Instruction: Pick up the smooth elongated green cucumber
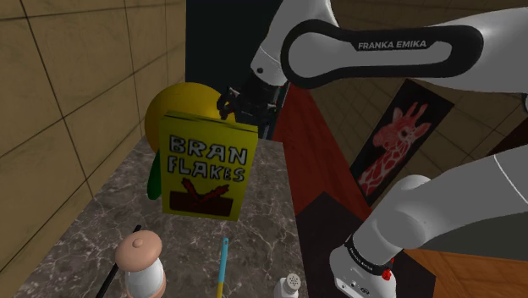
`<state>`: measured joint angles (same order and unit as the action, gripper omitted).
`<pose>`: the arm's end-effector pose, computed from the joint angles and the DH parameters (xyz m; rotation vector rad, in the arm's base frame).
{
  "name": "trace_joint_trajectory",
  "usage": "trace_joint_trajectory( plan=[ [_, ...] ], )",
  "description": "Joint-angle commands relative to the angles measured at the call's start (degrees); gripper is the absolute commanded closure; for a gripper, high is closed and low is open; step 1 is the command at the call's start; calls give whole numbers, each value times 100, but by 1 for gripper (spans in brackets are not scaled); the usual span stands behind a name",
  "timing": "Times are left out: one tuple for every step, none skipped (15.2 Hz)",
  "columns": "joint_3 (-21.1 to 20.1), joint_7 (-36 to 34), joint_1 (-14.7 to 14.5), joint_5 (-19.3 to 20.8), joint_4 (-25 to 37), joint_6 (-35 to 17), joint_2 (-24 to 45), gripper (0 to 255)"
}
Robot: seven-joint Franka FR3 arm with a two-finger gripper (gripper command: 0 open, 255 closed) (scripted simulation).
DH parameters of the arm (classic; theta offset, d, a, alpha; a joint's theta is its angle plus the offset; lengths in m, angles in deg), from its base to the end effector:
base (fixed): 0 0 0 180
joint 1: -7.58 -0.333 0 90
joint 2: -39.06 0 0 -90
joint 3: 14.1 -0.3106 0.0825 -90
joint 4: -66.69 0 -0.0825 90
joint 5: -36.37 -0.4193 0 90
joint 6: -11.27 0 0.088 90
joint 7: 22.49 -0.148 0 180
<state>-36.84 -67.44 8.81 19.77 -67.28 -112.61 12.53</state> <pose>0.4492 0.2048 0.4655 -2.8048 0.7991 -0.2587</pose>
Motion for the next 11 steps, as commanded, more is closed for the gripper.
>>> trace_joint_trajectory(
  plan=[
    [-284, -497, 64, 21, 144, -296, 322, 0],
    [-424, -738, 114, 68, 243, -439, 512, 0],
    [-564, -987, 167, 134, 351, -577, 711, 0],
    [-704, -1246, 226, 222, 467, -711, 916, 0],
    [-838, -1517, 281, 335, 593, -839, 1131, 0],
    [-971, -1800, 339, 472, 728, -960, 1354, 0],
    [-1102, -2096, 396, 636, 872, -1074, 1584, 0],
    [-1220, -2407, 443, 830, 1025, -1178, 1825, 0],
    [-1330, -2732, 485, 1050, 1188, -1270, 2074, 0],
    [-1426, -3069, 513, 1298, 1361, -1349, 2332, 0],
    [-1497, -3415, 517, 1568, 1546, -1414, 2597, 0]
  ],
)
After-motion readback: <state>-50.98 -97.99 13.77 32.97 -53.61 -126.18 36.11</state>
